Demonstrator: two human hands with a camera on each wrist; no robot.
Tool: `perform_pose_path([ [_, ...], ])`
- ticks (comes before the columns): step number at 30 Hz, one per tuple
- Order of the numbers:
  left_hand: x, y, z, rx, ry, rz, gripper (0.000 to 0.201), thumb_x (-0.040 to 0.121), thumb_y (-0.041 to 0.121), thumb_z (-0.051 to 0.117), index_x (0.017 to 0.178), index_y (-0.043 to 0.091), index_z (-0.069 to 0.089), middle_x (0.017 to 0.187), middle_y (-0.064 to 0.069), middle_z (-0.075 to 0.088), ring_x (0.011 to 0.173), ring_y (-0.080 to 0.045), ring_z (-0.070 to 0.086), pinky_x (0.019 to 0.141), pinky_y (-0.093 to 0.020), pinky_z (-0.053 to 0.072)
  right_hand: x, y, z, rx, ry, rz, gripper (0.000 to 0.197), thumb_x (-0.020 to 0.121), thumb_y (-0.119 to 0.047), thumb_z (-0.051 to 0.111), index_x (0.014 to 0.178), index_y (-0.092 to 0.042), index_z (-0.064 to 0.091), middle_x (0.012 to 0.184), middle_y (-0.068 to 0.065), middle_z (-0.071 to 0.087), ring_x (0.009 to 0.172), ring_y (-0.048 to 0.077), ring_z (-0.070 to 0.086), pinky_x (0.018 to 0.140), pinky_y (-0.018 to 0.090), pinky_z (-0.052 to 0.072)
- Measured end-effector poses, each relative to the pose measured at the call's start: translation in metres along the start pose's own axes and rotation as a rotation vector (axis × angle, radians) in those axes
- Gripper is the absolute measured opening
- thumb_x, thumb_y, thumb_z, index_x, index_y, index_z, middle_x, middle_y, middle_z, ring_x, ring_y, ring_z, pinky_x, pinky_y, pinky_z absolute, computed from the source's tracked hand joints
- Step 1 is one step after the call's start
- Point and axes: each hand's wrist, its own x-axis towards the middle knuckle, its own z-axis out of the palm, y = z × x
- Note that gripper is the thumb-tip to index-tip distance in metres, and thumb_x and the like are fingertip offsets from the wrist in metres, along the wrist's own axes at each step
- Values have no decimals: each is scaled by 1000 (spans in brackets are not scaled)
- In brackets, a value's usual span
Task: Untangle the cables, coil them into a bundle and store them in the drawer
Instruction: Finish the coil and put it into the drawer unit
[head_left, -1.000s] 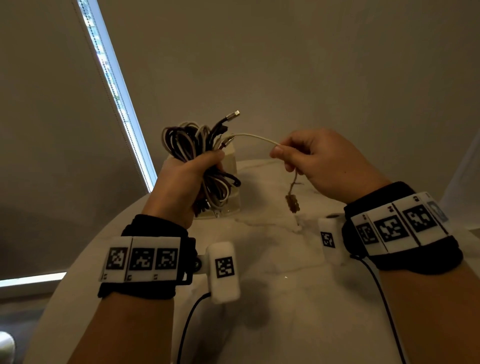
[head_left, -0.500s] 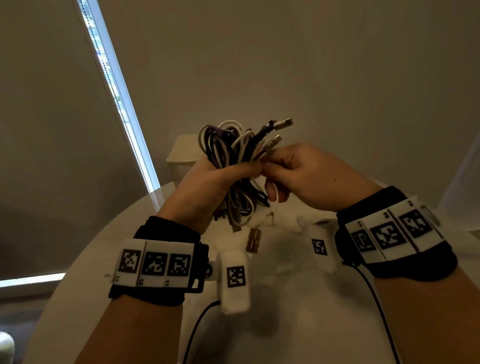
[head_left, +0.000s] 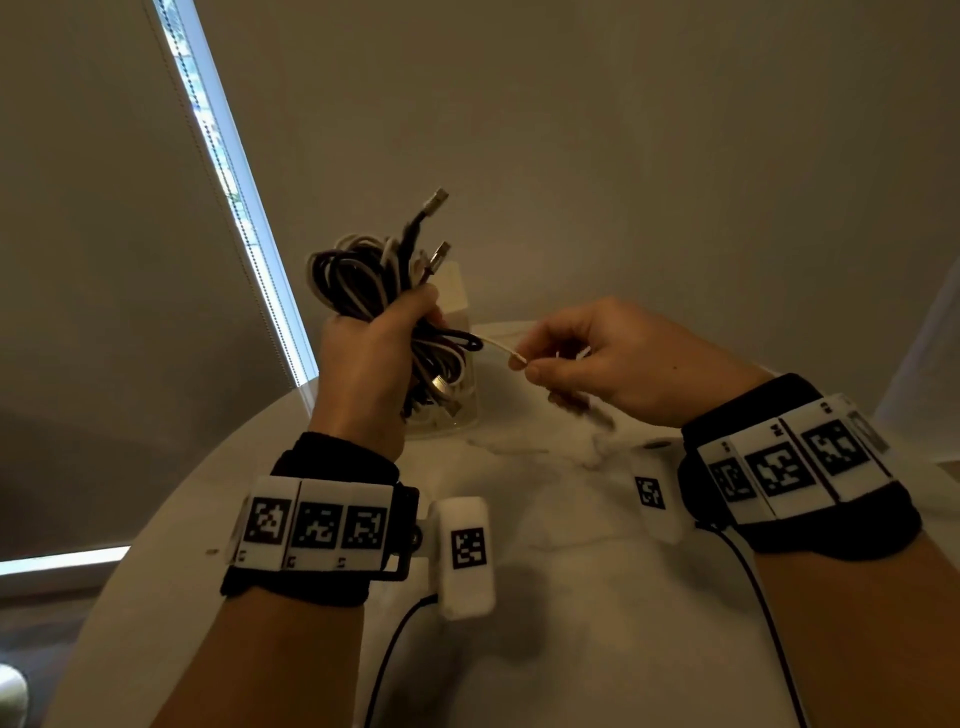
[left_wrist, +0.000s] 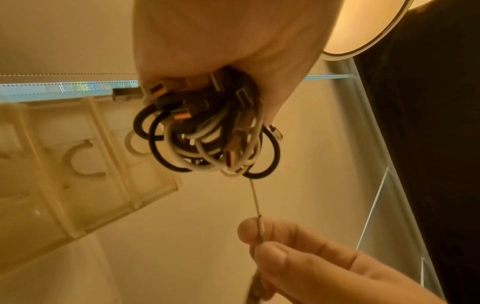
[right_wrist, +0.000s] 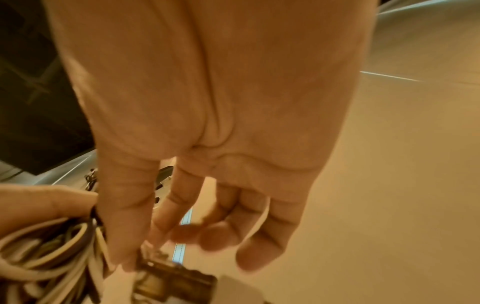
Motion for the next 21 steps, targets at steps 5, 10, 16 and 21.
perform_pose_path([
  [5, -1, 0, 0, 19, 8, 3, 14, 91, 23, 72, 92, 9, 71, 76, -2, 69, 74, -18, 70, 67, -34, 55, 5, 1, 6, -83, 107, 38, 9, 93, -24, 63, 92, -32, 68, 69, -7, 71, 56, 1, 62, 59, 28, 49],
  [10, -2, 1, 2, 46, -58, 41, 14, 93, 18, 70, 102, 7, 70, 74, 2, 67, 71, -12, 70, 62, -26, 57, 9, 4, 5, 51, 358, 3, 16, 93, -36, 58, 91, -28, 73, 82, -8, 75, 77, 8, 71, 79, 42, 59],
  [16, -8, 1, 9, 85, -139, 41, 9, 94, 22, 70, 98, 14, 71, 80, 0, 70, 82, -17, 70, 73, -31, 56, 9, -7, 4, 232, 542, -159, 11, 88, -19, 73, 98, -17, 70, 87, -4, 74, 82, 8, 72, 82, 35, 60],
  [21, -17, 1, 19, 133, -220, 108, 15, 96, 23, 67, 109, 16, 71, 94, -5, 73, 97, -22, 72, 89, -40, 59, 9, -14, 9, 182, 460, -186, 24, 88, -23, 73, 108, -16, 61, 86, -6, 74, 87, 2, 70, 84, 24, 57],
])
